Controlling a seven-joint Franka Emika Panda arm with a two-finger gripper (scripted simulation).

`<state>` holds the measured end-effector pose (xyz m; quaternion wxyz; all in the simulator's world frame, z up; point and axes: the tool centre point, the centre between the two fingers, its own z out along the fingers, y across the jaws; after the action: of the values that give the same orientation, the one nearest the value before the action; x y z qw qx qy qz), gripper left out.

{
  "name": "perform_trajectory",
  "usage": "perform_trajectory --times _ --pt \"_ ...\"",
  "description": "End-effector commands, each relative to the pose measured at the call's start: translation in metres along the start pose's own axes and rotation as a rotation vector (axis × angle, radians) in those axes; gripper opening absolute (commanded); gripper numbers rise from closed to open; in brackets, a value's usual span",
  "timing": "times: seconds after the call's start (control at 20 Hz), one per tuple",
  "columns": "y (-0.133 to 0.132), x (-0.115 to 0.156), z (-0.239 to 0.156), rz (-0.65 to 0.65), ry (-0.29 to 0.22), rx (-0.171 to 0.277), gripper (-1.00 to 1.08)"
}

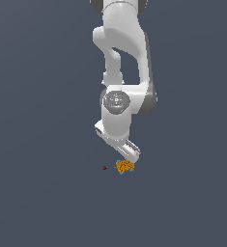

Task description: Pick up the object and move it to a goal position.

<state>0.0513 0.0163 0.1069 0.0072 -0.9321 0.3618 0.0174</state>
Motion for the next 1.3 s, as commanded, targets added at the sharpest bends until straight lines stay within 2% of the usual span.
perform_trajectory --times 0.0,0.7,1.25 --pt "-0.004 0.004 0.004 0.068 0.003 0.001 1.0" --pt "-0.028 0.02 0.029 0.422 0.024 0.005 1.0" --pt "-0.038 0.025 0.04 0.57 0.036 0.01 1.0"
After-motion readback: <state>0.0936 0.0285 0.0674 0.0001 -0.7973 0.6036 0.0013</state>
